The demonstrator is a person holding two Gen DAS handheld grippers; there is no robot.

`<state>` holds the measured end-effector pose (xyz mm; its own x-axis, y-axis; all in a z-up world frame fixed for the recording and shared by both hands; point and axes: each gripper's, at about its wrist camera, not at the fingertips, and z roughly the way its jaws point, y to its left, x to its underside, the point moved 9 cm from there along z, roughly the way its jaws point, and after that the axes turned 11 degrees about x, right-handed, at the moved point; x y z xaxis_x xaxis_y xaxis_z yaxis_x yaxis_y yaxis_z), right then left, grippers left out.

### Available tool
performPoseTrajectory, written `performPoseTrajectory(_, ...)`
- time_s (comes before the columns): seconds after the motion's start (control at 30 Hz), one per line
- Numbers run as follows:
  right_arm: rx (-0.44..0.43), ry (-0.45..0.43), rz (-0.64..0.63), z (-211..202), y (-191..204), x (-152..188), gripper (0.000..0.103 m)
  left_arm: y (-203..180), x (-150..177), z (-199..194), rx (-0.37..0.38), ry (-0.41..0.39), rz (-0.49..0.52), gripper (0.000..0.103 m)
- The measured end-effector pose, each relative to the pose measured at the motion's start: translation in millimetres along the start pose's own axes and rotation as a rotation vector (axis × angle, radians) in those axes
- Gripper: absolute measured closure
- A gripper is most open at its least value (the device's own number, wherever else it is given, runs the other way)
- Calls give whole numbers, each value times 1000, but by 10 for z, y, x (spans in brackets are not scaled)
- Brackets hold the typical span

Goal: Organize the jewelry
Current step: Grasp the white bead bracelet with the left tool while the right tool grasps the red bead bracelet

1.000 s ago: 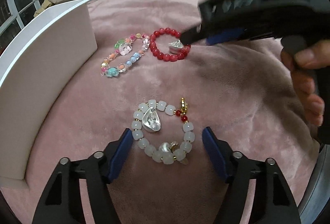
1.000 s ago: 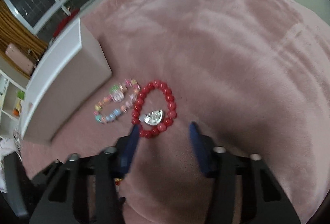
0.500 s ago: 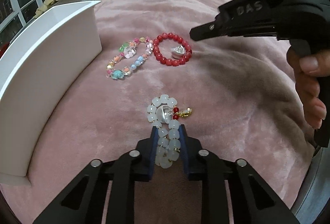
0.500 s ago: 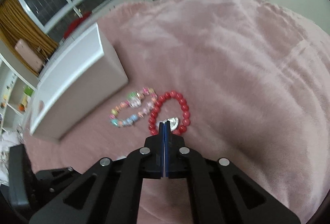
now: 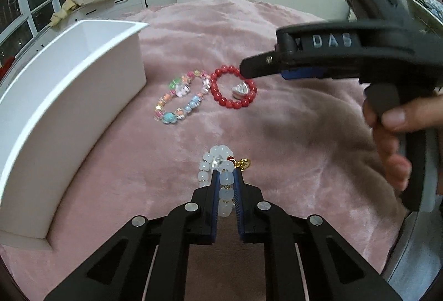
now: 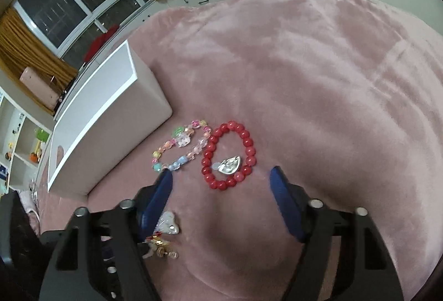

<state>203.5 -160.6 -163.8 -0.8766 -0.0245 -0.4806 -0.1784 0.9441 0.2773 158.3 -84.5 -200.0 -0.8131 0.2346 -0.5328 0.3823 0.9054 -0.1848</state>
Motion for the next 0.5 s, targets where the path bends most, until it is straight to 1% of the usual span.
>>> performPoseTrajectory(0.07, 14, 21, 4, 78, -17, 19, 31, 17, -27, -60, 0, -10, -5, 88)
performPoseTrajectory(0.13, 57, 45, -25, 213, -26, 62, 37, 29, -48, -79, 0, -15, -8, 88)
performPoseTrajectory(0.2, 96, 61, -73, 352, 1, 99, 50, 47, -35, -83, 2, -10, -15, 88)
performPoseTrajectory(0.23, 115, 59, -94, 402, 14, 105, 55, 56, -27, -81, 1, -7, -17, 88)
performPoseTrajectory(0.27, 123, 55, -104, 422, 23, 102, 64, 64, -11, -88, -2, -5, -17, 88)
performPoseTrajectory(0.3, 123, 46, -108, 442, 39, 89, 75, 74, 7, -107, -3, -3, -17, 88)
performPoseTrajectory(0.33, 108, 33, -96, 432, 46, 61, 82, 89, 27, -124, -5, -2, -16, 88)
performPoseTrajectory(0.37, 91, 27, -85, 419, 56, 41, 93, 104, 32, -124, -7, -2, -16, 88)
performPoseTrajectory(0.47, 66, 4, -81, 353, 84, 0, 93, 167, 51, -134, -10, -2, -28, 88)
performPoseTrajectory(0.5, 42, -14, -75, 301, 115, -28, 93, 185, 51, -132, -12, -2, -30, 88)
